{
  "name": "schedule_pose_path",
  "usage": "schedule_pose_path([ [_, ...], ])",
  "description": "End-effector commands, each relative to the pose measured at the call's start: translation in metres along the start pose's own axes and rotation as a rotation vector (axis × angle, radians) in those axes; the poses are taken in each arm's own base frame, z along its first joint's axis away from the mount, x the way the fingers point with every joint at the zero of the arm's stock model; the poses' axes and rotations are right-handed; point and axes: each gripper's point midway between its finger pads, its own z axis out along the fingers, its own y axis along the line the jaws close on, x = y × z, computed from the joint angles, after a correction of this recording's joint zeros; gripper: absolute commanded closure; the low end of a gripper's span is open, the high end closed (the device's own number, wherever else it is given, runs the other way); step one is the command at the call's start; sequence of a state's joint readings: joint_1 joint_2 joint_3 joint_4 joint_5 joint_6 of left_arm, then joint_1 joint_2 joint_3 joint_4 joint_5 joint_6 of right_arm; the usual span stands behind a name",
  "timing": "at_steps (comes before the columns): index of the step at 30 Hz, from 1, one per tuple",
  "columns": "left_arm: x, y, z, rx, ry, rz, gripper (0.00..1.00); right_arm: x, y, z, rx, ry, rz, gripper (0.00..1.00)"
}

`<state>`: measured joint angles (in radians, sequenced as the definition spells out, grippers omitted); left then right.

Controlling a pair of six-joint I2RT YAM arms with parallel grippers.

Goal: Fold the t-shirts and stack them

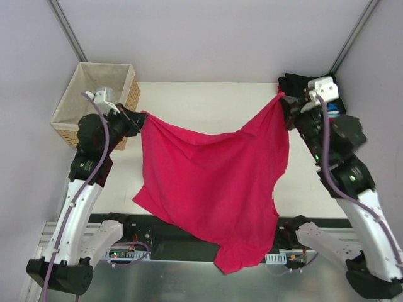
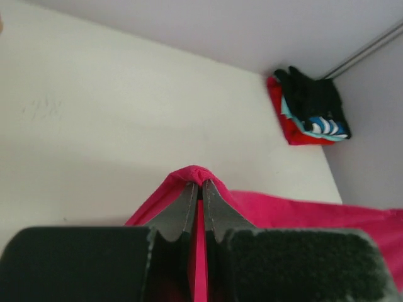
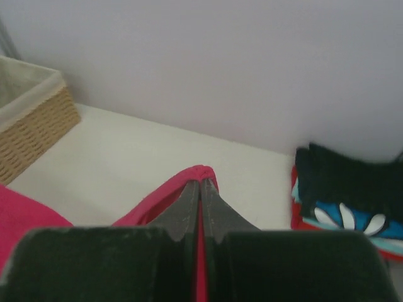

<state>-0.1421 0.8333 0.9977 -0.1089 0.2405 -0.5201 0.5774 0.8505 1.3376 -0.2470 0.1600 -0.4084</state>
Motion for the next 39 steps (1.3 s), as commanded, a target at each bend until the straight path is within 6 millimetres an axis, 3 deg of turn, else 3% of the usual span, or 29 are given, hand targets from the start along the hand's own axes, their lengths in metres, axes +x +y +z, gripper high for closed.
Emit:
schedule_pose_path([
  [1,-0.009,0.027,0.023,-0.076,-0.116,-0.014,1.00,0.066,-0.033,0.061,0.074,0.080,0.279,0.99],
  [3,0.004,0.051,0.043,-0.149,-0.092,-0.027,1.00,0.096,-0.051,0.085,0.100,0.131,0.315,0.99],
  [4,0.005,0.059,0.052,-0.165,-0.102,-0.027,1.00,0.135,-0.057,0.107,0.115,0.225,0.342,0.99],
  [6,0.016,0.078,0.075,-0.211,-0.072,-0.046,1.00,0.141,-0.078,0.130,0.132,0.223,0.364,0.99],
  [7,0.023,0.092,0.091,-0.237,-0.049,-0.057,1.00,0.175,-0.085,0.149,0.142,0.294,0.403,0.99],
  [9,0.017,0.098,0.108,-0.243,-0.055,-0.069,1.00,0.197,-0.100,0.167,0.151,0.331,0.426,0.99],
  [11,0.027,0.117,0.131,-0.277,-0.024,-0.084,1.00,0.219,-0.111,0.195,0.142,0.368,0.446,0.99],
  [12,0.018,0.118,0.140,-0.277,-0.037,-0.088,1.00,0.226,-0.115,0.205,0.138,0.381,0.452,0.99],
  [13,0.031,0.133,0.155,-0.305,-0.004,-0.096,1.00,0.211,-0.119,0.220,0.126,0.349,0.446,0.99],
  [14,0.030,0.139,0.163,-0.317,0.000,-0.098,1.00,0.244,-0.120,0.235,0.123,0.407,0.489,0.99],
  [15,0.018,0.138,0.173,-0.310,-0.019,-0.096,1.00,0.250,-0.121,0.242,0.118,0.425,0.499,0.99],
  [16,0.031,0.155,0.187,-0.341,0.014,-0.107,1.00,0.237,-0.127,0.258,0.113,0.390,0.494,0.99],
  [17,0.030,0.163,0.194,-0.356,0.016,-0.112,1.00,0.263,-0.128,0.268,0.110,0.429,0.514,0.99],
  [18,0.015,0.161,0.205,-0.346,-0.006,-0.112,1.00,0.272,-0.131,0.276,0.111,0.440,0.519,0.99],
  [19,0.027,0.177,0.217,-0.370,0.022,-0.120,1.00,0.272,-0.132,0.285,0.105,0.436,0.520,0.99],
  [20,0.025,0.183,0.223,-0.379,0.022,-0.123,1.00,0.254,-0.138,0.298,0.100,0.401,0.512,0.99],
  [21,0.010,0.185,0.232,-0.376,-0.003,-0.129,1.00,0.280,-0.140,0.308,0.103,0.434,0.524,0.99],
  [23,0.020,0.203,0.247,-0.388,0.025,-0.149,1.00,0.268,-0.147,0.325,0.095,0.396,0.523,0.99],
  [24,0.007,0.204,0.254,-0.378,0.007,-0.152,1.00,0.289,-0.148,0.332,0.099,0.419,0.548,0.99],
  [25,0.019,0.216,0.263,-0.393,0.032,-0.161,1.00,0.293,-0.150,0.336,0.096,0.413,0.559,0.99],
  [27,0.011,0.218,0.275,-0.387,0.022,-0.159,1.00,0.294,-0.150,0.345,0.086,0.391,0.568,0.99],
  [28,0.024,0.227,0.282,-0.400,0.051,-0.165,1.00,0.307,-0.149,0.348,0.087,0.396,0.585,0.99],
  [31,0.032,0.238,0.295,-0.412,0.075,-0.164,1.00,0.330,-0.146,0.352,0.087,0.410,0.611,0.99],
  [32,0.033,0.240,0.298,-0.415,0.079,-0.165,0.99,0.337,-0.146,0.353,0.088,0.418,0.619,0.94],
  [33,0.031,0.241,0.301,-0.416,0.074,-0.168,0.64,0.341,-0.145,0.353,0.088,0.422,0.627,0.83],
  [34,0.037,0.246,0.303,-0.427,0.084,-0.176,0.37,0.348,-0.141,0.354,0.076,0.431,0.643,0.54],
  [35,0.041,0.249,0.303,-0.437,0.093,-0.182,0.01,0.350,-0.141,0.353,0.076,0.434,0.645,0.34],
  [37,0.039,0.248,0.303,-0.440,0.090,-0.188,0.01,0.354,-0.133,0.351,0.064,0.442,0.642,0.03],
  [39,0.036,0.244,0.300,-0.431,0.089,-0.183,0.01,0.331,-0.133,0.349,0.058,0.409,0.624,0.03],
])
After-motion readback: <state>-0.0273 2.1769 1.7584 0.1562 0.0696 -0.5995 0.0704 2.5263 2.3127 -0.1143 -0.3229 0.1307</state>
